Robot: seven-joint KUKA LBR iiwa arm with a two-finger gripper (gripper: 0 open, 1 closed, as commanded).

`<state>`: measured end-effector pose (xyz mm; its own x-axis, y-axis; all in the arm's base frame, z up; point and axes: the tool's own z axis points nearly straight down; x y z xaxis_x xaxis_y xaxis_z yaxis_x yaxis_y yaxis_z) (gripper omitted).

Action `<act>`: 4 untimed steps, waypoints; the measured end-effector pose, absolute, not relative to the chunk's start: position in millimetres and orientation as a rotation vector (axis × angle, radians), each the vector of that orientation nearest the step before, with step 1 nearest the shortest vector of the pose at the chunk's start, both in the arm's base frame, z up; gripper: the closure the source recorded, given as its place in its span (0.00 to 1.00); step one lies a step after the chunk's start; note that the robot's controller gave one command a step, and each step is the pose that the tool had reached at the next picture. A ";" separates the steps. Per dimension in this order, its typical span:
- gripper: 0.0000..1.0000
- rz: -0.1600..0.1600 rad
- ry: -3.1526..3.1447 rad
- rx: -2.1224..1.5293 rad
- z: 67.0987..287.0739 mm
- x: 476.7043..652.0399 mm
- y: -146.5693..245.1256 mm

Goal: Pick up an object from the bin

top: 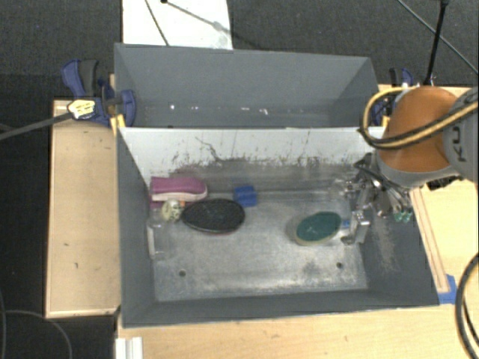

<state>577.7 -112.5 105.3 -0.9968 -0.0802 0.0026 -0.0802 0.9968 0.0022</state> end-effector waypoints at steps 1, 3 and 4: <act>0.00 -0.004 -3.132 0.228 71.5 575.4 -72.8; 0.00 -0.004 -3.116 -0.398 73.7 545.5 -64.8; 1.00 -0.001 -3.118 -0.391 73.7 545.9 -66.7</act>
Offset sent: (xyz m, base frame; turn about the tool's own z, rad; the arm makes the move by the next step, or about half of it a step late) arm -0.0022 0.0370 -0.0325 -0.0583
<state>545.9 -66.7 73.7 -0.9691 0.2468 -0.0003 0.2468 0.9691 0.0007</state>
